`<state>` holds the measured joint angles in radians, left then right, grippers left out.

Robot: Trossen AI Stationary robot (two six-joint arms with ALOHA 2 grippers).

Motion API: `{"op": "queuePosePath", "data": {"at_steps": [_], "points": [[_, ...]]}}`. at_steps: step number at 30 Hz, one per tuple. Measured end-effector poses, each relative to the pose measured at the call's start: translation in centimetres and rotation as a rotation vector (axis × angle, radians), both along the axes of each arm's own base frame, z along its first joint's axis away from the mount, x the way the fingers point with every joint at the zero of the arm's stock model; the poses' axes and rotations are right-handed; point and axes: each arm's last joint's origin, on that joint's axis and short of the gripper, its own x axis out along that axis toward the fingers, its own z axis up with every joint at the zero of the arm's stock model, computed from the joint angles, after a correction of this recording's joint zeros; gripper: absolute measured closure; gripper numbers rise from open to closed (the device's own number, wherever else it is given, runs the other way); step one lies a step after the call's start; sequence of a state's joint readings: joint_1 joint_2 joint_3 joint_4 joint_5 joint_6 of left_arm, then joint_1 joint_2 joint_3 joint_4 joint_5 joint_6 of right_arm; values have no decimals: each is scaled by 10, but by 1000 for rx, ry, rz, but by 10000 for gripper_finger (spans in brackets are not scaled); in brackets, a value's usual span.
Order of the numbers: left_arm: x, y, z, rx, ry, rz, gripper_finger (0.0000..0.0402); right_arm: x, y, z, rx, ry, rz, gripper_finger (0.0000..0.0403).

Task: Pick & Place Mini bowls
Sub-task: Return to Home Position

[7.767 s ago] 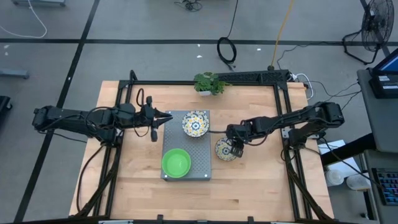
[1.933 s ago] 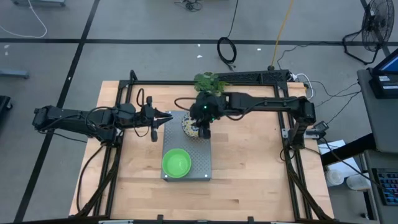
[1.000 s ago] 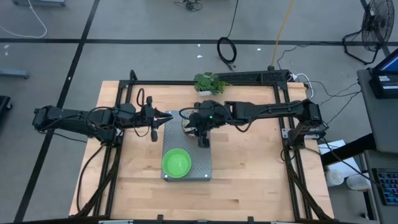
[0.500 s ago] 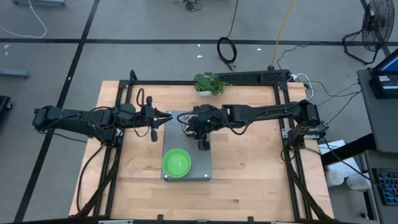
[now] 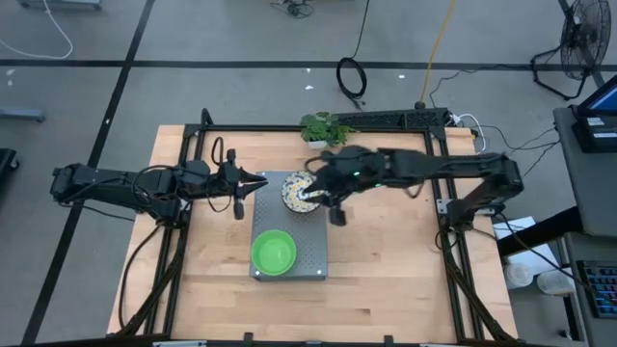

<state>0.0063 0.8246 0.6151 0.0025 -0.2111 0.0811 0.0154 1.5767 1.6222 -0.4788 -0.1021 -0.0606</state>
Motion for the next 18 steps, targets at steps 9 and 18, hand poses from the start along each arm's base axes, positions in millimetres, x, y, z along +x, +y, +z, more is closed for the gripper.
{"op": "queuePosePath", "data": {"at_steps": [9, 18], "points": [[0, 0, 0, 0, 0, 0, 355, -75, 11, 6, 60, 48, 3, 314], [0, 0, 0, 14, 0, -1, 355, -153, 24, -78, 90, -296, 33, 314]]}}
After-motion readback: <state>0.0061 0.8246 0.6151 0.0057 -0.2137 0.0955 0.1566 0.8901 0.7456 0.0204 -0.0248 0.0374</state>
